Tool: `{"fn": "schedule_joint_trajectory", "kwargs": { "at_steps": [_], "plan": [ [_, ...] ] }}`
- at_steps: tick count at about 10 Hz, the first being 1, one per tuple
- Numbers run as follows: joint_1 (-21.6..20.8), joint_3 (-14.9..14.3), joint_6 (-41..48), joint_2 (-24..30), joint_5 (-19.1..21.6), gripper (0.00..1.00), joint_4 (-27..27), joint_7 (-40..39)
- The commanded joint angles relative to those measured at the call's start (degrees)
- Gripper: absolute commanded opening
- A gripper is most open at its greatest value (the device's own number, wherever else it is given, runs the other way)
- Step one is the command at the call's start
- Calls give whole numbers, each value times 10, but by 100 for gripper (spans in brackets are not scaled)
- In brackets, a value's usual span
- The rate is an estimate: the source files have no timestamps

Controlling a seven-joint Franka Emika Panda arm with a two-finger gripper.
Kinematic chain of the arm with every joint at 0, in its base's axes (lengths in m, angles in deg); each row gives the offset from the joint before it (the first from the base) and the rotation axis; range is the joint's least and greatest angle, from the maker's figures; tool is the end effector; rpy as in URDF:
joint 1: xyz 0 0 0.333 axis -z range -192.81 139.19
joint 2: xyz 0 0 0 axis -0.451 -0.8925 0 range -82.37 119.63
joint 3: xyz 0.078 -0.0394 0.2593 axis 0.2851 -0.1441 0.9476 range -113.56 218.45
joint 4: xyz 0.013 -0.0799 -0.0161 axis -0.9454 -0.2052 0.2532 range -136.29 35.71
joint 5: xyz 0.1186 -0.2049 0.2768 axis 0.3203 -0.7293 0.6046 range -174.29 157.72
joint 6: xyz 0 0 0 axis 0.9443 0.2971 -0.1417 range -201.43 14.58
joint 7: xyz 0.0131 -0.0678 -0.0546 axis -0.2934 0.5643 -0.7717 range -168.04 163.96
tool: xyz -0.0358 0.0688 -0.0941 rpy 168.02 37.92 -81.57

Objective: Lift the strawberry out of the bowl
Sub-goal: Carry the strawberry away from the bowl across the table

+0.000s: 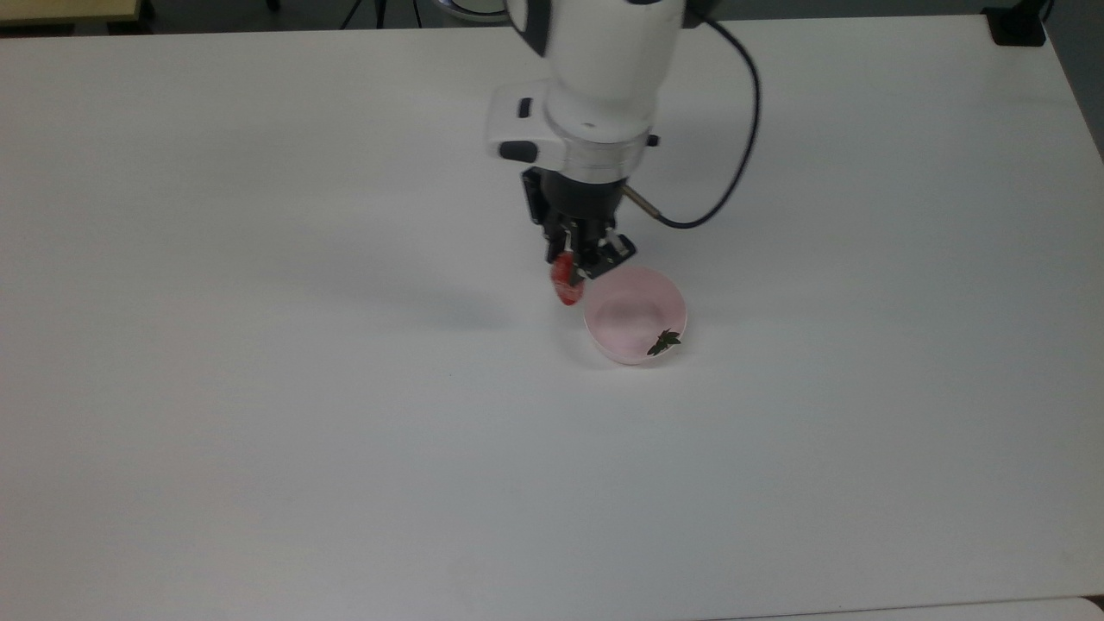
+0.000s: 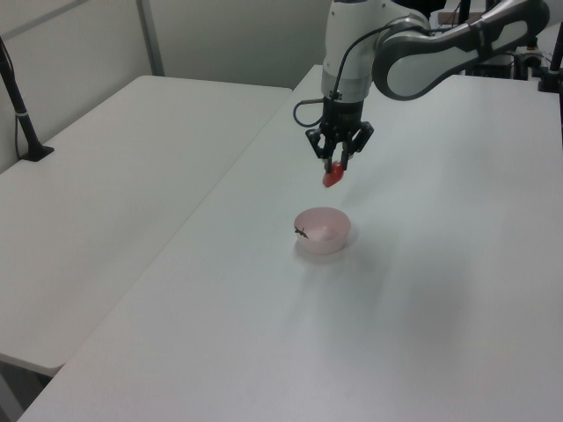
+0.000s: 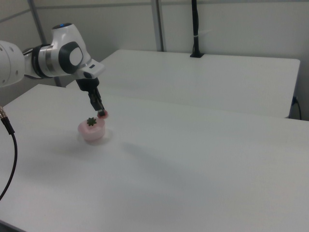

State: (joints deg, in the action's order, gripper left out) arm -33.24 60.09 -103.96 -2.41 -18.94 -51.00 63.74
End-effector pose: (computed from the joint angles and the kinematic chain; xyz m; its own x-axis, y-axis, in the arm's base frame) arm 0.6213 0.1341 0.3938 0.6598 -0.7353 0.1550 -0.7394 -0.6720 -0.0403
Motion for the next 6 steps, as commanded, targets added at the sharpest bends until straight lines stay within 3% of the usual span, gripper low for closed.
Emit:
{"fn": "schedule_joint_trajectory", "kwargs": {
  "at_steps": [1,4,6],
  "plan": [
    [82,-1,13,48,-4,8,-61,-162],
    [185,-4,18,50,-8,8,-93,-372],
    [223,-4,39,50,-9,10,-110,-488]
  ]
}}
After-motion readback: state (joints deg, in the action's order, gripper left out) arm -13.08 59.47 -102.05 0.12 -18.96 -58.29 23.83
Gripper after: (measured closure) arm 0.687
